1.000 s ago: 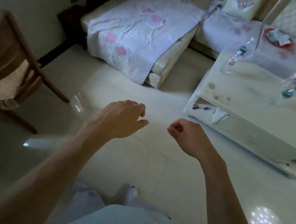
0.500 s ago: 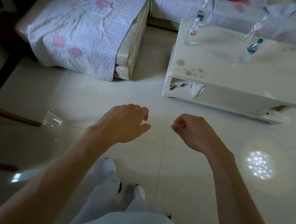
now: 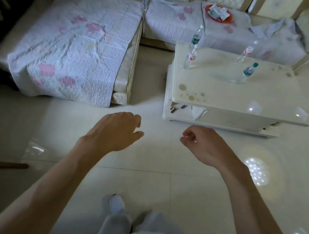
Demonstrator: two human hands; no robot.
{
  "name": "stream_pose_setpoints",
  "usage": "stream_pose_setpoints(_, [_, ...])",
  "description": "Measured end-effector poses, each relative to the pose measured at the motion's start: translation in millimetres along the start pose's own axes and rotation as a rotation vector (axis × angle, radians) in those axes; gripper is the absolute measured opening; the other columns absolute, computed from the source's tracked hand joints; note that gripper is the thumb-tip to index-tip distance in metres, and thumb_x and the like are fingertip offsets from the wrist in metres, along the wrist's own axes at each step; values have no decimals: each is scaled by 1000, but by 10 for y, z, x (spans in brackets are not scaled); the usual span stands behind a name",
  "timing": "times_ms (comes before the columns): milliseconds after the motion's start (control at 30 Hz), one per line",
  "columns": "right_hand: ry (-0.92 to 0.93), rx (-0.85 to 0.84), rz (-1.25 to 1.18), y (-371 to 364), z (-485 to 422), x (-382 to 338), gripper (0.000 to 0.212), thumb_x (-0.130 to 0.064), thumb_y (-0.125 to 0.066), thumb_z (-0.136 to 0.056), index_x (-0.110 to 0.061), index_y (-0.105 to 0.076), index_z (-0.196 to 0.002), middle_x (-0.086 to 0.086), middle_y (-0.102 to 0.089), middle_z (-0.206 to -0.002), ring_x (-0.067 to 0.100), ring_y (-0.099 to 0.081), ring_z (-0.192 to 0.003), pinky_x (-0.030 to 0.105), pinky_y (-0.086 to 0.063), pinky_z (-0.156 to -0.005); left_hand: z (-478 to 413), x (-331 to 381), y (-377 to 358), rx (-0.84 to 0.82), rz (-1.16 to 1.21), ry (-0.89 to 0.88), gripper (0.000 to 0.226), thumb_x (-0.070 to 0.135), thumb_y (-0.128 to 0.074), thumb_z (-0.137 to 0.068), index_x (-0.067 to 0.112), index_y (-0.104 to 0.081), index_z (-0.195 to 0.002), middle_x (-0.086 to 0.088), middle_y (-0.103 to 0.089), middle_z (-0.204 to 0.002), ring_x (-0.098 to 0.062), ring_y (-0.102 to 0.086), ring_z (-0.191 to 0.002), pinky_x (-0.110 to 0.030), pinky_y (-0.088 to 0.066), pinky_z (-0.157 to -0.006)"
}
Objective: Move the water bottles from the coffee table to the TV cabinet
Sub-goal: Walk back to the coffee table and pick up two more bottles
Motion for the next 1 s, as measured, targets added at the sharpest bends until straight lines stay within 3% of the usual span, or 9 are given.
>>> stream_pose_setpoints(400, [25,25,41,362,-779,-285,36,-39,-52,-96,-17,-62,-122,-2,-67,-115,17,-62,-106,31,-47,-87,-723,-314,419,19,-45,-62,37,49,-48,-93,24,-57,-119,5,-66,-114,-16,-64,-102,-32,-49,-87])
stream_pose_setpoints(667, [41,22,32,653,-1695,39,33,-41,-53,-95,-19,-62,-117,-3,-66,-115,19,-60,-109,31,-45,-86,-1678,-295,587,-34,-39,-58,35,52,-52,-90,27,-59,-113,7,-68,-107,-16,-65,-97,-32,-50,-88])
stream_pose_setpoints(800, [59,27,30,904,-2205,230,32,-41,-53,-94,-19,-63,-115,-2,-66,-112,20,-61,-106,31,-44,-83,-2234,-200,748,-55,-25,-51,32,51,-53,-90,26,-60,-110,8,-67,-107,-16,-64,-98,-28,-45,-81])
stream_pose_setpoints(1000, [85,12,48,1251,-2889,402,31,-41,-53,-95,-19,-62,-114,2,-65,-118,21,-60,-111,31,-45,-87,-2952,-144,976,7,-60,-33,29,48,-50,-91,24,-58,-105,4,-67,-104,-18,-64,-91,-31,-50,-81])
Point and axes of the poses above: each hand's wrist, its own z-axis away from the middle knuckle, its own y-axis out of the back of the hand, x = y × z, the point moved 1 cm from there along -z, towards the middle knuckle
